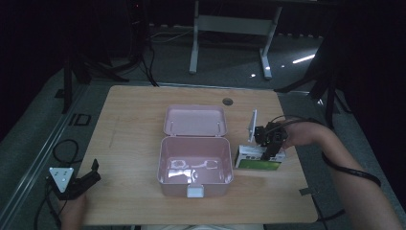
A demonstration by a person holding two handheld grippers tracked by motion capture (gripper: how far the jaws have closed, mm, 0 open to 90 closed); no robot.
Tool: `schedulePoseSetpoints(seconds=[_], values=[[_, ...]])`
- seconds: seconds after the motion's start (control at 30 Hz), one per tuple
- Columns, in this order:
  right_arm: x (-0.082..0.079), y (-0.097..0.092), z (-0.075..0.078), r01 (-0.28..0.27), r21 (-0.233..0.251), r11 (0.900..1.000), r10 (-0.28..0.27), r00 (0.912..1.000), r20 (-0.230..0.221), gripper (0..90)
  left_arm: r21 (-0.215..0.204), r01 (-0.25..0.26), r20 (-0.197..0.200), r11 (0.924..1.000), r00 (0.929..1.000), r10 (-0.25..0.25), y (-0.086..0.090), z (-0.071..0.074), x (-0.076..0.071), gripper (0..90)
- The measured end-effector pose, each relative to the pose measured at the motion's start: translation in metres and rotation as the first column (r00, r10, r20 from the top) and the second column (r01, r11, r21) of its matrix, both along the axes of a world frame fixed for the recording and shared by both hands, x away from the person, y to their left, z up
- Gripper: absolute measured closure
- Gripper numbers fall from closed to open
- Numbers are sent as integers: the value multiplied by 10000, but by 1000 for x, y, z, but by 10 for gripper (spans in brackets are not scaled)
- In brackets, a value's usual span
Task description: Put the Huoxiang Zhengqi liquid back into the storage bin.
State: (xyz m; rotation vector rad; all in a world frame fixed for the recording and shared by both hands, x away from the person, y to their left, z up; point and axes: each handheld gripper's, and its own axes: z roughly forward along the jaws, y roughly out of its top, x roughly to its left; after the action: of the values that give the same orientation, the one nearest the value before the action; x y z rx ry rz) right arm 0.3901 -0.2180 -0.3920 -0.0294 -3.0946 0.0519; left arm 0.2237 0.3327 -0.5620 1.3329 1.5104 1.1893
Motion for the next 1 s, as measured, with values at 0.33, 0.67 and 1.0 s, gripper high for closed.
schedulePoseSetpoints(seconds=[0.33,0.67,1.0], values=[[-15,3,35,8,-109,9999,-4,9995,301,618,-29,-26,18,10000,10000,26,0,0,0,21],[-27,10,71,7,291,9996,-19,9991,420,618,-24,-22,-6,10000,10000,21,0,0,0,21],[-31,35,85,-60,302,9995,43,9983,576,618,-51,6,14,10000,10000,-6,1,0,0,21]])
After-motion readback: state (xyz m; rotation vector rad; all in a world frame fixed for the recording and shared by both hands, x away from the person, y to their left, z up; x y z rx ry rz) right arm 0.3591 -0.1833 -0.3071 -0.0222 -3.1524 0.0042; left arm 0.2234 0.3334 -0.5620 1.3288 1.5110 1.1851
